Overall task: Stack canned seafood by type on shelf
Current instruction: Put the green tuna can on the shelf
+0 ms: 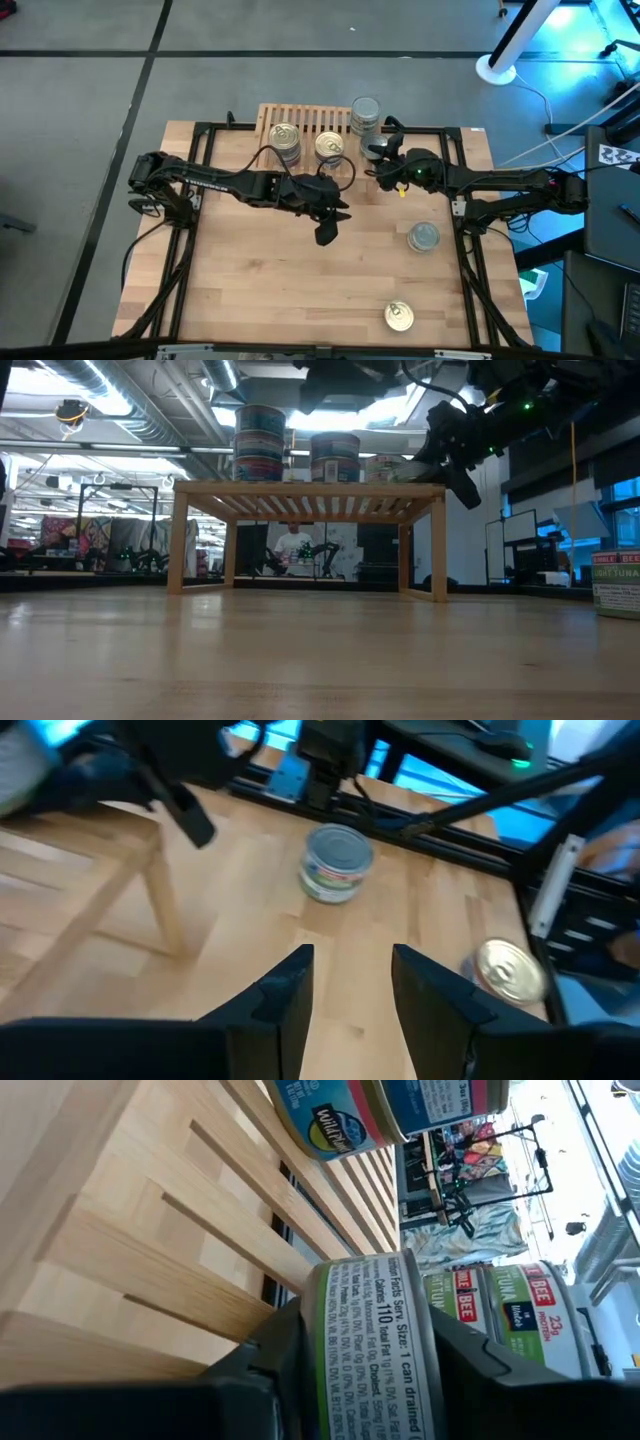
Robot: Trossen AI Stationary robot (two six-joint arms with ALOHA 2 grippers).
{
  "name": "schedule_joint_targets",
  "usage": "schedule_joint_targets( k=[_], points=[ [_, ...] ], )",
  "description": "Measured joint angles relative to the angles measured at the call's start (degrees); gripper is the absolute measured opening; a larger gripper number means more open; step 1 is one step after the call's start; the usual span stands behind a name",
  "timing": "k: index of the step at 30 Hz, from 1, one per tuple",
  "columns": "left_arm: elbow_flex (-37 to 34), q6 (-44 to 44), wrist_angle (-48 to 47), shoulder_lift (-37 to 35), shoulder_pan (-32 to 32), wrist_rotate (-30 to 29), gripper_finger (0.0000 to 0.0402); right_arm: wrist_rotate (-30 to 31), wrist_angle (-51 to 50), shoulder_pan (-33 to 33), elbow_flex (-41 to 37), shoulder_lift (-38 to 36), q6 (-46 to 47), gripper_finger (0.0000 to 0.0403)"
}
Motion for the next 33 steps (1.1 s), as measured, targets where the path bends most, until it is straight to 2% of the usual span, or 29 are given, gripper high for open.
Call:
schedule_joint_targets(
  k=[6,16,25,29,33],
  points=[
    [0.0,-0.5,0.0,0.0,0.0,-3.8,0.0131,0.4,0.0,1.4,0.0,0.0,-0.3,0.0147],
    [0.0,-0.4,1.4,0.0,0.0,-4.0,0.0131,4.6,-1.2,8.3,3.1,0.0,-1.7,0.0141],
    [0.0,-0.5,3.6,1.2,0.0,-4.8,0.0131,4.8,-4.9,9.4,4.5,0.0,3.2,0.0141],
    [0.0,0.6,8.1,2.8,0.1,-4.9,0.0131,2.0,-4.8,9.3,4.5,0.1,3.2,0.0143],
    [0.0,1.4,9.4,3.6,0.4,-4.9,0.0131,-1.0,-4.5,9.3,4.6,0.7,3.2,0.0162]
  ],
)
